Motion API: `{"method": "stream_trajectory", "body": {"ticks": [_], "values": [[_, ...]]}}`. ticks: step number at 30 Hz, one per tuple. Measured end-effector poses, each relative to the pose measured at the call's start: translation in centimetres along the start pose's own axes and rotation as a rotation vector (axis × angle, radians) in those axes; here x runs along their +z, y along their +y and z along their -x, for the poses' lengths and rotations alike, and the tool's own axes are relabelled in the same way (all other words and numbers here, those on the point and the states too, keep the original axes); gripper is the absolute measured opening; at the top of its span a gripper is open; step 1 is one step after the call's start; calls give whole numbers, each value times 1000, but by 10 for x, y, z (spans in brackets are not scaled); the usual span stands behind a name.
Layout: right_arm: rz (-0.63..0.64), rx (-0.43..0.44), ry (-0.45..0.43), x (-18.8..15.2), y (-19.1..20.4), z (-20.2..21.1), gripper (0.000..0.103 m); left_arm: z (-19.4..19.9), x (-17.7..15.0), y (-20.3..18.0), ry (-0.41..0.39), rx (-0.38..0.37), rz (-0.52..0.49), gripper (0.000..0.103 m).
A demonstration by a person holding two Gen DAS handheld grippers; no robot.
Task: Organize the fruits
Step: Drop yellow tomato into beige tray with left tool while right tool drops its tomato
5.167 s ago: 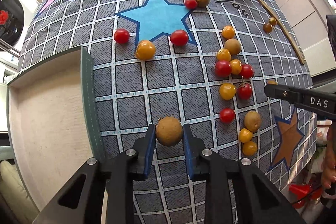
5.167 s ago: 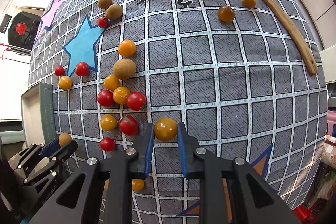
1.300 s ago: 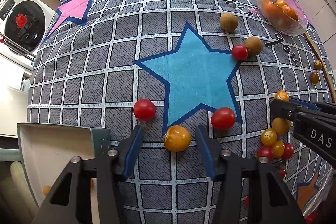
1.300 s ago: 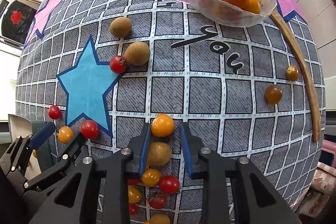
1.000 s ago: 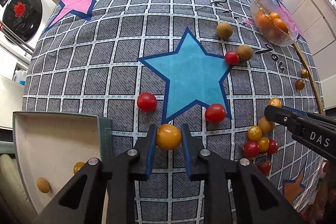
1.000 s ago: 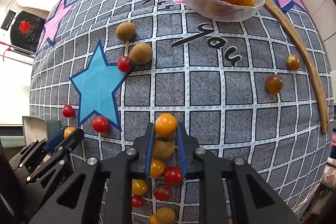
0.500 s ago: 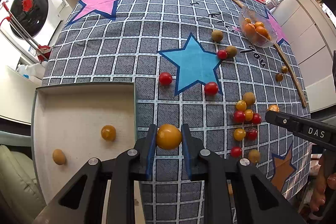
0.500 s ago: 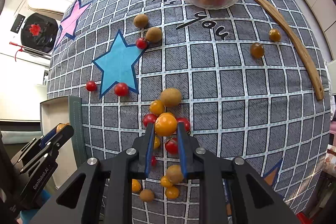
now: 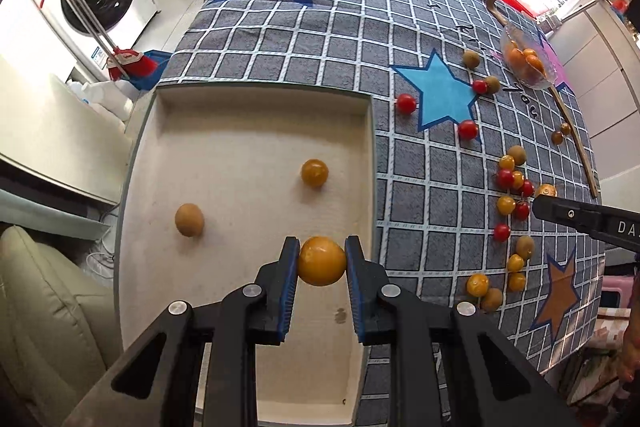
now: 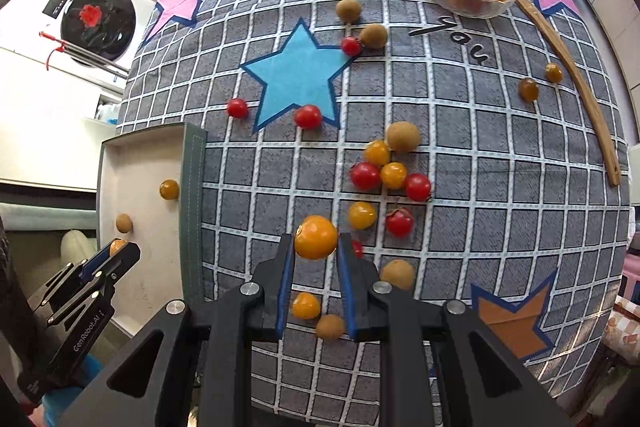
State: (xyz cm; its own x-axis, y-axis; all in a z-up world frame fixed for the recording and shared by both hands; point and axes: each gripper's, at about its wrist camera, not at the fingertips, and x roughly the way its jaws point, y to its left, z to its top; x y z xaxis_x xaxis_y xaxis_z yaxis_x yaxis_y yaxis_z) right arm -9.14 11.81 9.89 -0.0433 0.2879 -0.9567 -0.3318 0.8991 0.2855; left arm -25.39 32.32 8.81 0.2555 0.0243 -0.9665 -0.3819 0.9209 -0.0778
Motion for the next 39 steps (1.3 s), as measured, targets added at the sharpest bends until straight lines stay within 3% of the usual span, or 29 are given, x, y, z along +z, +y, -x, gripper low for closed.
{"method": "stream_trajectory", "body": {"ticks": [10, 16, 29, 31, 32, 33, 37, 39], "values": [[158, 53, 72, 1, 96, -33, 23, -16, -25, 73, 29, 93, 101, 24], [218, 90, 168, 3, 142, -70, 23, -35, -33, 96, 50, 134, 124, 24], [261, 14, 255, 5, 164, -120, 24, -53, -40, 97, 74, 177, 113, 25], [259, 7, 264, 3, 165, -125, 24, -53, -39, 95, 74, 200, 106, 40], [260, 6, 262, 2, 167, -127, 24, -52, -38, 94, 68, 213, 106, 68], [263, 6, 259, 1, 167, -126, 24, -50, -39, 94, 47, 224, 107, 79], [281, 1, 263, 1, 176, -131, 27, -47, -40, 95, 46, 227, 92, 79], [276, 5, 261, 3, 182, -133, 40, -47, -41, 97, 56, 223, 92, 79]]}}
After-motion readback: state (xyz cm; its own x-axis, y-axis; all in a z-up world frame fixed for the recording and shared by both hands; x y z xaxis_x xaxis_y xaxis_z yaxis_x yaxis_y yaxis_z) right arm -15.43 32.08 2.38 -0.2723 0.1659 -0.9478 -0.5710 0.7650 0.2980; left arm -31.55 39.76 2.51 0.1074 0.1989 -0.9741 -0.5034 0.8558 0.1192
